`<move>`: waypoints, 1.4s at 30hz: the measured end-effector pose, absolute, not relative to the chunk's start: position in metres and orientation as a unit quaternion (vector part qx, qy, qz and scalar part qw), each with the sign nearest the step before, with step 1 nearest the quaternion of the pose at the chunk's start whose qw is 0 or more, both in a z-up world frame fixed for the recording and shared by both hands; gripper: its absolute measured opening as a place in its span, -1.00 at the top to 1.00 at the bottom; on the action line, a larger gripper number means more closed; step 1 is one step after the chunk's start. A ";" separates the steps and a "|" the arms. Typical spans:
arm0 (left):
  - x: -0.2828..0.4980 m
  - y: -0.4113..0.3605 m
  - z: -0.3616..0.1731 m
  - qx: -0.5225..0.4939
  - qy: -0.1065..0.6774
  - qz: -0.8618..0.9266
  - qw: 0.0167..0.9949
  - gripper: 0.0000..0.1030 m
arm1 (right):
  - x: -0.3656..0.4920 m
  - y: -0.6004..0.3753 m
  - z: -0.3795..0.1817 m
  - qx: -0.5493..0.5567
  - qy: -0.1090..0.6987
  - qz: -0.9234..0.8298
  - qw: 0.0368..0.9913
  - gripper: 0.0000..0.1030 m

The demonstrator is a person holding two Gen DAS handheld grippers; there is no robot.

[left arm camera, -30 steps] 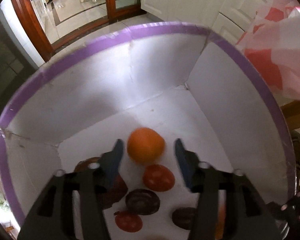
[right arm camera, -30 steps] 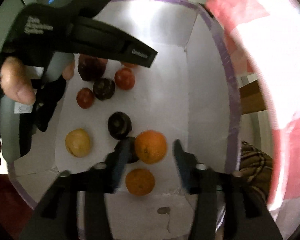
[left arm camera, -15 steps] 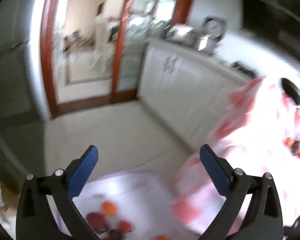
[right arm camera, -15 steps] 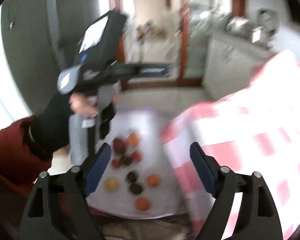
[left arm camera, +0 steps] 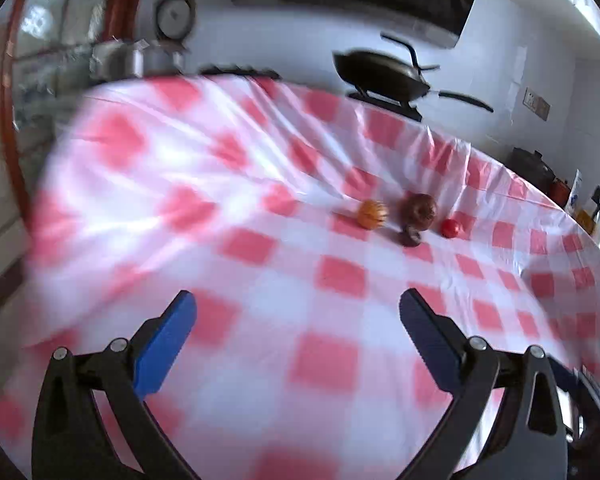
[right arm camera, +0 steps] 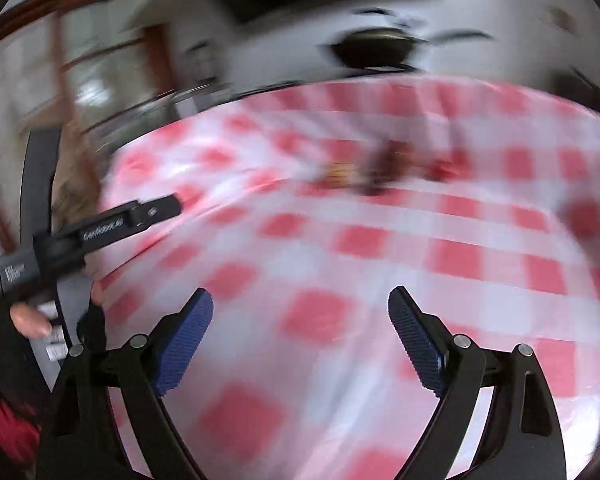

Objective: Organize fruits
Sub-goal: 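Move both open grippers back to the fruits on the table, then grasp the red tomato with the right gripper while the left gripper grasps the striped yellow fruit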

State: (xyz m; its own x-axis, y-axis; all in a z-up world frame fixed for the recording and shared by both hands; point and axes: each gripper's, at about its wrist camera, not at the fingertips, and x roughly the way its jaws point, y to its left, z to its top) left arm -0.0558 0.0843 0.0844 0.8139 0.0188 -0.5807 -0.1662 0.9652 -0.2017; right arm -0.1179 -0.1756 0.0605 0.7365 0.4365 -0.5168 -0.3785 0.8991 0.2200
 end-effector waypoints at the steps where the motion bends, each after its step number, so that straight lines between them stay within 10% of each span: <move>1: -0.040 0.077 0.078 -0.134 0.303 0.051 0.942 -0.97 | -0.101 -0.189 0.057 0.062 0.305 0.201 0.929 -0.69; 9: 0.072 0.071 0.049 -0.270 0.294 0.110 0.910 -0.97 | -0.009 -0.256 0.040 0.177 0.334 0.104 0.920 -0.69; 23: 0.101 0.082 0.034 -0.254 0.306 0.047 0.916 -0.97 | 0.122 -0.227 0.036 0.065 0.350 0.041 0.934 -0.68; 27: 0.106 0.090 0.028 -0.277 0.321 0.041 0.905 -0.97 | 0.175 -0.214 0.023 0.028 0.392 0.019 0.919 -0.37; 38: 0.109 0.088 0.026 -0.277 0.327 0.036 0.903 -0.97 | 0.231 -0.194 0.016 0.016 0.421 0.007 0.907 -0.30; 42: 0.108 0.087 0.026 -0.270 0.328 0.032 0.905 -0.97 | 0.225 -0.198 0.019 0.027 0.413 0.006 0.910 0.23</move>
State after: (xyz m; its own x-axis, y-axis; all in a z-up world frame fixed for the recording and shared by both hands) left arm 0.1084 0.0867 0.0262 0.7831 -0.1194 -0.6103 -0.2350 0.8517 -0.4683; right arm 0.2255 -0.1977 0.0186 0.6587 0.0337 -0.7516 0.0111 0.9984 0.0546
